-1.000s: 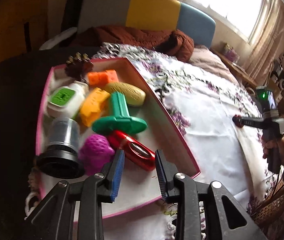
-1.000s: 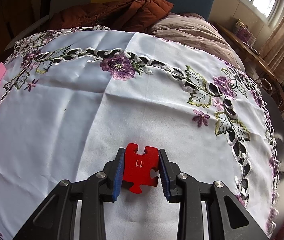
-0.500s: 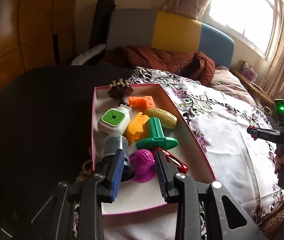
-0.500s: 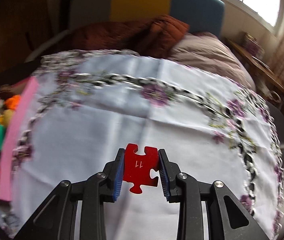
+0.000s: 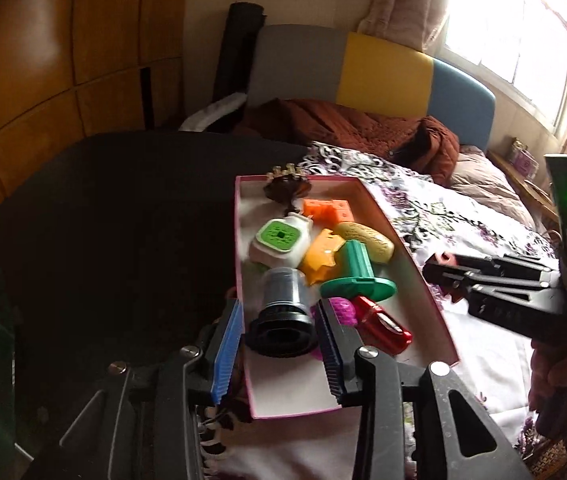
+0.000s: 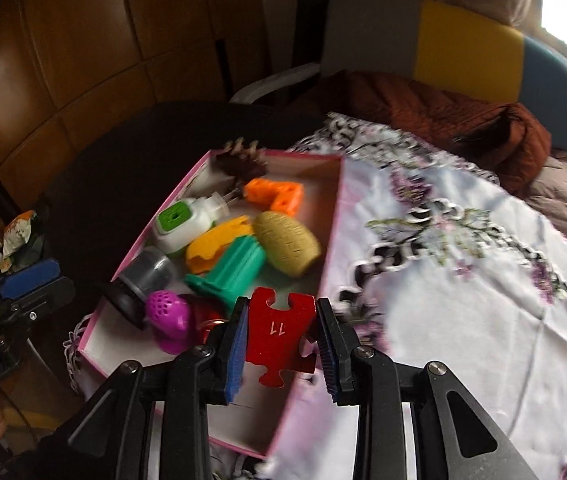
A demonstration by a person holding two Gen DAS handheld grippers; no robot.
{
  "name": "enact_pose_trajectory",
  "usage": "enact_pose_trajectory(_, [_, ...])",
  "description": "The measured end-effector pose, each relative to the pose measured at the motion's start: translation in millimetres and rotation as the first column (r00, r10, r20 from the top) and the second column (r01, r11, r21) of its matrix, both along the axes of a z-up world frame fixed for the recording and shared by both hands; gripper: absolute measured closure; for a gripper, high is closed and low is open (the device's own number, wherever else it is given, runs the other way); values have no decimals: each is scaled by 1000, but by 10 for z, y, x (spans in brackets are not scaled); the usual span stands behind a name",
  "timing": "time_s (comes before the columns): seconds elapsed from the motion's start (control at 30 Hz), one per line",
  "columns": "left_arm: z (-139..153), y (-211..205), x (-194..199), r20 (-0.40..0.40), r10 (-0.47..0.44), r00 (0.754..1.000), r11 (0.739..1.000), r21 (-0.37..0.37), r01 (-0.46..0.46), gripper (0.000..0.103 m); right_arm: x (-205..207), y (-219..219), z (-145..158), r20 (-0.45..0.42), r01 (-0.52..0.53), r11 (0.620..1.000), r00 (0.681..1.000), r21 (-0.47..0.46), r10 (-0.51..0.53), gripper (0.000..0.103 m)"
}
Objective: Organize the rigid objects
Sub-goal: 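Carry the red puzzle piece into the tray and open the right tool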
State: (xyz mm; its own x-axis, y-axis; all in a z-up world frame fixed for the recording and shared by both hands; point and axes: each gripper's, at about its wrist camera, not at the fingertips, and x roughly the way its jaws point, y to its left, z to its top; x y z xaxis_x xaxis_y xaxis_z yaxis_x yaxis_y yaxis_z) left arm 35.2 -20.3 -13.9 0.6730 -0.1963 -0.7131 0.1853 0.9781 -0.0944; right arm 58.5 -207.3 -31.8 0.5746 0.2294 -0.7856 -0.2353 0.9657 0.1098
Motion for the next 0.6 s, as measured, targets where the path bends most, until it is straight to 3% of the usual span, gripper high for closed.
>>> enact_pose_trajectory(0.23, [-27, 221, 8, 6, 67, 998, 998, -1, -67, 64, 109, 166, -243, -68, -6, 999, 998, -36, 3, 69])
enact_pose_trajectory(0.3, [-21, 251, -1, 13, 79, 997, 997, 1, -79, 59, 120, 176, -274, -71, -3, 1000, 998, -30, 1, 68])
enact_pose_trajectory(0.37, [-1, 266, -16, 27, 86, 996, 996, 3, -86, 57, 102, 171, -275, -68, 2, 1000, 998, -23, -4, 57])
enact_pose_trajectory(0.5, [62, 247, -37, 58, 117, 991, 993, 17, -118, 35, -2, 176, -168, -14, 24, 1000, 1000, -10, -25, 45])
enact_pose_trajectory(0.6, [97, 240, -53, 71, 156, 985, 987, 12, -157, 34, -146, 217, -42, 60, 58, 998, 997, -30, -56, 26])
